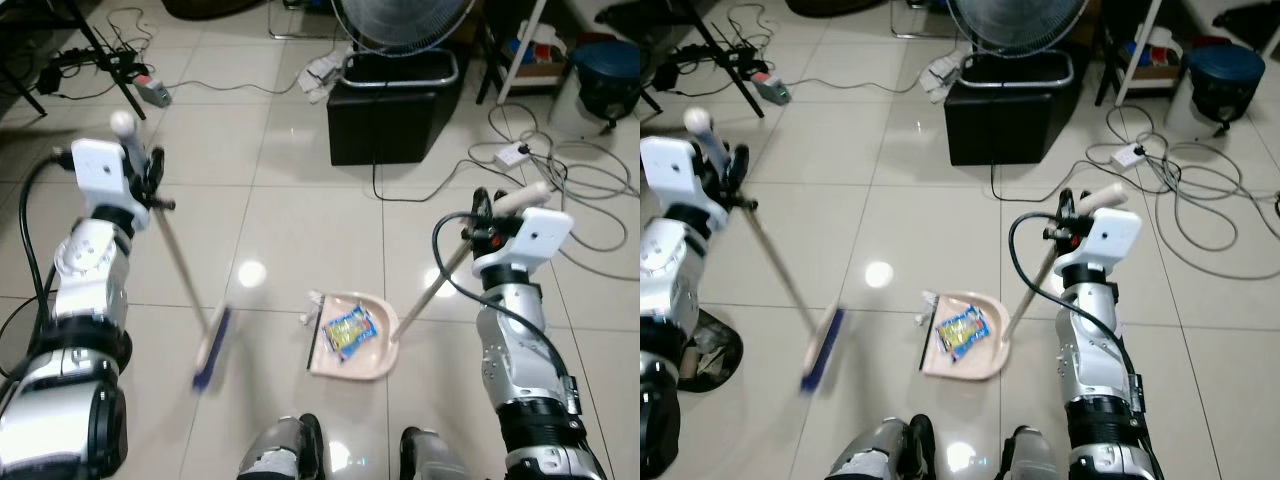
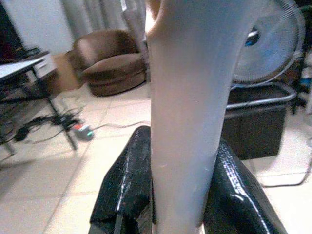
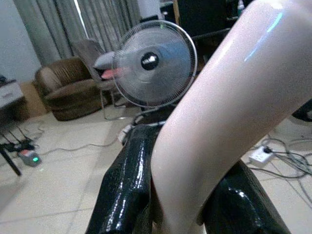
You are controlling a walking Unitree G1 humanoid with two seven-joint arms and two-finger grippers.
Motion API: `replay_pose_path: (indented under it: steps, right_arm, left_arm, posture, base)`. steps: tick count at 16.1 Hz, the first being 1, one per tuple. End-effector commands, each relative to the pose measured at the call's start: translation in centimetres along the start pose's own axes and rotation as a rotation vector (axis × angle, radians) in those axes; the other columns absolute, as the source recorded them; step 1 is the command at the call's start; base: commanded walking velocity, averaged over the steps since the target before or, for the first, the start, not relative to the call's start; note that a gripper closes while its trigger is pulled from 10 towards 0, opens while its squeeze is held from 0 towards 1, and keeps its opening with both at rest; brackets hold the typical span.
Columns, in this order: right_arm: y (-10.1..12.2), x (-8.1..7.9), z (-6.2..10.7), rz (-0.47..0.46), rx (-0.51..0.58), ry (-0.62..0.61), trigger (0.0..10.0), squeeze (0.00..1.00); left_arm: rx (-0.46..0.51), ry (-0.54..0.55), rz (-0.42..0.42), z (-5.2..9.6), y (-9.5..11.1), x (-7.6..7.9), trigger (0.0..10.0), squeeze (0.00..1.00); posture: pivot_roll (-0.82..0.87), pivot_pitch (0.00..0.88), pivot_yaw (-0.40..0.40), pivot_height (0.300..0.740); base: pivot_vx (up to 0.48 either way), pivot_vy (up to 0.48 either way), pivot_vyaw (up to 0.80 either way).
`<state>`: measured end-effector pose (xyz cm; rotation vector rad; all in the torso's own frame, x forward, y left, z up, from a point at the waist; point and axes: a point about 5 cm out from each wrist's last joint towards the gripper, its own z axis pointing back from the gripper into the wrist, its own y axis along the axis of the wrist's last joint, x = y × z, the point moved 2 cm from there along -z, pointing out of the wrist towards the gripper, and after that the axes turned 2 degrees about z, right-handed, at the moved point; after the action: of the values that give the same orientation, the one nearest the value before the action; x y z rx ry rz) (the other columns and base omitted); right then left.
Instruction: Sweep floor
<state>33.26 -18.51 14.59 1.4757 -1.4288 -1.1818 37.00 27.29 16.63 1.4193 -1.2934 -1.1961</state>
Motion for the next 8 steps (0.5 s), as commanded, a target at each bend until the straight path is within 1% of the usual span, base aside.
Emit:
replay_pose_path:
  steps: [1, 2, 4, 5, 7, 8]
  right_arm:
    - [1.3, -0.2, -0.3, -0.024, 0.029, 0.008, 10.0, 0.0]
    - [2.2, -0.3, -0.6, -0.018, 0.033, 0.006, 10.0, 0.0]
    - [4.1, -0.4, -1.2, -0.053, 0.062, 0.002, 10.0, 0.0]
    - [5.3, -0.7, -1.6, -0.091, 0.085, -0.001, 10.0, 0.0]
    - [6.5, -1.0, -1.8, -0.128, 0.095, 0.003, 10.0, 0.0]
    - [7.4, -1.4, -1.9, -0.145, 0.106, 0.012, 10.0, 0.0]
  left_arm:
    - [0.021, 0.021, -0.021, 0.4, 0.0, -0.1, 10.0, 0.0]
    - [0.001, 0.036, -0.029, 1.1, -0.8, 0.0, 10.0, 0.0]
    - [-0.006, 0.068, -0.034, 2.4, -1.8, 0.0, 10.0, 0.0]
    - [-0.004, 0.063, -0.032, 3.3, -2.3, 0.7, 10.0, 0.0]
    - [-0.005, 0.051, -0.014, 4.3, -2.7, 1.7, 10.0, 0.0]
    - [-0.008, 0.036, -0.009, 4.9, -2.9, 2.7, 10.0, 0.0]
  posture:
    - [0.0, 0.099, 0.12, 0.74]
    - [-0.01, 0.097, 0.117, 0.74]
    - [-0.01, 0.097, 0.112, 0.74]
    - [-0.01, 0.089, 0.107, 0.74]
    - [-0.01, 0.086, 0.104, 0.74]
    - [-0.01, 0.08, 0.1, 0.74]
  base:
    - [0.0, 0.0, 0.0]
    - [0.0, 0.0, 0.0]
    - [0.0, 0.0, 0.0]
    - [0.0, 0.0, 0.0]
    - [0.0, 0.0, 0.0]
    - [0.0, 0.0, 0.0]
